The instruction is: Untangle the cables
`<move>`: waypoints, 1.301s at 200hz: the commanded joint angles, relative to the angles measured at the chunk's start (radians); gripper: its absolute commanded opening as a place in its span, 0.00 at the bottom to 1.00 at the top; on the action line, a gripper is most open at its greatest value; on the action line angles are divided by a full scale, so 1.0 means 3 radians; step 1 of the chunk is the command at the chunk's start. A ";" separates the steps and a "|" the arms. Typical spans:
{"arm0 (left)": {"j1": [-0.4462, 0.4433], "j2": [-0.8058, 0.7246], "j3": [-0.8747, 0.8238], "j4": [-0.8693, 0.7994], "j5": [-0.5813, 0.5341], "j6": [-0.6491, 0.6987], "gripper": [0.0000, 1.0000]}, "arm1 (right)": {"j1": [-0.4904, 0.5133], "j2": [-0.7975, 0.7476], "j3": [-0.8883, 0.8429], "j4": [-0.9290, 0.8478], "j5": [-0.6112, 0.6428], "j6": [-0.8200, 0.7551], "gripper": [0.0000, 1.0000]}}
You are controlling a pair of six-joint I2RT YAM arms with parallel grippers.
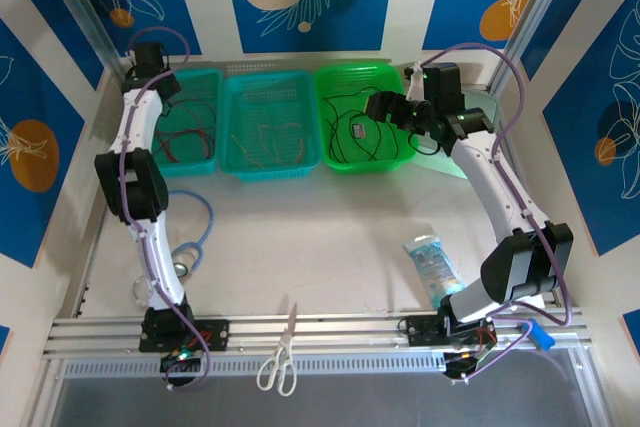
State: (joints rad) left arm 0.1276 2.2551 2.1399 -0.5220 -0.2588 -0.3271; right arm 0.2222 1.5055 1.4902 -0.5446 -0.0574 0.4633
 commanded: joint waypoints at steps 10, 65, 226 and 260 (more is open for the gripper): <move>-0.0017 0.0003 -0.0082 0.0029 0.0128 -0.0036 0.00 | -0.0025 -0.0088 0.0006 -0.0029 -0.0129 -0.0057 0.81; 0.0008 0.0247 -0.0088 -0.0259 0.0279 -0.0068 0.00 | -0.0094 -0.0085 -0.0116 0.0090 -0.0200 0.0025 0.81; 0.0272 -0.0106 -0.0900 0.0097 -0.0079 -0.0104 0.00 | -0.0153 0.0018 -0.0028 0.0068 -0.0295 0.0018 0.81; 0.0260 -0.0223 -0.0980 0.0185 0.0181 -0.0196 0.54 | -0.0149 0.0019 -0.0022 0.0092 -0.0301 0.0046 0.81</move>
State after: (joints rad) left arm 0.2092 2.2646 1.8603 -0.5041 -0.2615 -0.3664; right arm 0.1818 1.5089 1.4639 -0.5308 -0.1177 0.4641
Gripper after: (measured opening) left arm 0.205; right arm 0.810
